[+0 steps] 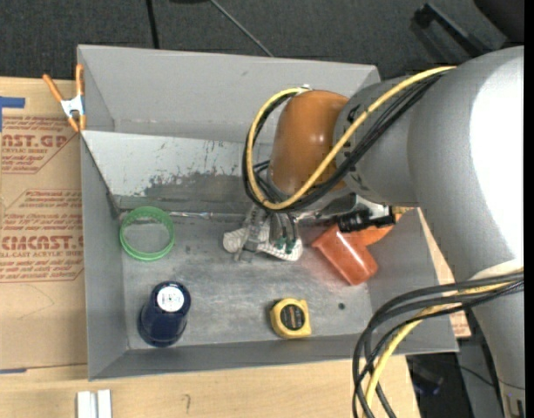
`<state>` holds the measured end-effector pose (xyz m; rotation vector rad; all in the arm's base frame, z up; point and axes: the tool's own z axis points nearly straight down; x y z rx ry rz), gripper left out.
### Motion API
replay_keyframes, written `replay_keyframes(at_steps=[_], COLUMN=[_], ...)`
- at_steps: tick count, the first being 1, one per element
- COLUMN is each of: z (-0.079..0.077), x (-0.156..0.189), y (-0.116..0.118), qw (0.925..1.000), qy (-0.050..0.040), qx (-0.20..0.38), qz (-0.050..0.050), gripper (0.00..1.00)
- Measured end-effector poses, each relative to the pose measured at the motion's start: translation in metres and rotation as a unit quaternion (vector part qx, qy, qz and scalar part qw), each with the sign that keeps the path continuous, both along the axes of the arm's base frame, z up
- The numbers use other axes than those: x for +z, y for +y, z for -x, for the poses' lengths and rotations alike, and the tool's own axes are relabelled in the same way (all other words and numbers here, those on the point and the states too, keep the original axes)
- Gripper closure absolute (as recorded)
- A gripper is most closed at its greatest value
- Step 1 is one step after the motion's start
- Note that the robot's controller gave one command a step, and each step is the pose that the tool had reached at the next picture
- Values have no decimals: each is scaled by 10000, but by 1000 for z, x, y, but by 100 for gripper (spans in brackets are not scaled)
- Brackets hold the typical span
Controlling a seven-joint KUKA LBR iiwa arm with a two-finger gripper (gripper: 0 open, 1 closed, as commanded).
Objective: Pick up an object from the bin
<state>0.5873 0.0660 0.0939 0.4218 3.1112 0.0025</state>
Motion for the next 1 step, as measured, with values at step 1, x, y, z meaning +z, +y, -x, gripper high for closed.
replay_keyframes(at_steps=[1], z=[6], x=[122], y=[-9], qw=[9999], qy=[-2], qx=[155], qz=[2], gripper=[100])
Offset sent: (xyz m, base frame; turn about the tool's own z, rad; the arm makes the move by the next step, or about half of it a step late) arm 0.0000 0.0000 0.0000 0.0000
